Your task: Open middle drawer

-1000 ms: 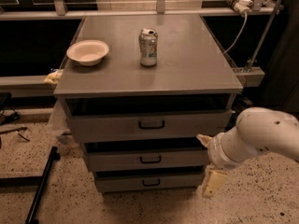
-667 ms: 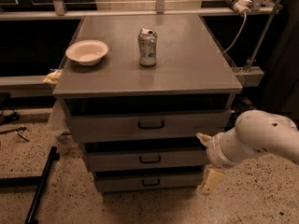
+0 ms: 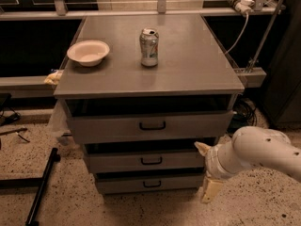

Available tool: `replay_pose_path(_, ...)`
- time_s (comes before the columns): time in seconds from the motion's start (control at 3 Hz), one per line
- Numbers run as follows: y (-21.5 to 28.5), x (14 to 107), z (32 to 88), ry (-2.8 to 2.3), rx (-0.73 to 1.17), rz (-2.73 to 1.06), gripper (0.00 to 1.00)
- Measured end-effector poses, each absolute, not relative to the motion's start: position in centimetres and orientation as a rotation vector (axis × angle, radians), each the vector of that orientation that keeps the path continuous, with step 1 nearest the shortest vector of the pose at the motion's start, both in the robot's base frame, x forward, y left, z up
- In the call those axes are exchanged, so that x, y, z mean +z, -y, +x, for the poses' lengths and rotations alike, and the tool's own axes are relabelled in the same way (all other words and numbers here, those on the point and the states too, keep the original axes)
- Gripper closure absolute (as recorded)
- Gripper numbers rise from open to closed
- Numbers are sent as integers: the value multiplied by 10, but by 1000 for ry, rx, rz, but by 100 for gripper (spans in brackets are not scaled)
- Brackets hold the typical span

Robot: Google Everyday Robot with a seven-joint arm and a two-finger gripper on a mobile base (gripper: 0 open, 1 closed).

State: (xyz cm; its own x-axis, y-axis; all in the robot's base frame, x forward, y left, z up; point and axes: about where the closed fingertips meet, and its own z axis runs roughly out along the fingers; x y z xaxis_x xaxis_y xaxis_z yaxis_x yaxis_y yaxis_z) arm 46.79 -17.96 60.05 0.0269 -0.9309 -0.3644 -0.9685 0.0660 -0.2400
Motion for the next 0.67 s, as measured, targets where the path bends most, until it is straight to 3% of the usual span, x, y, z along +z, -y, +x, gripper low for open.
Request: replay_pose_path(0.67,176,531,497,-1853,60,-1911,0)
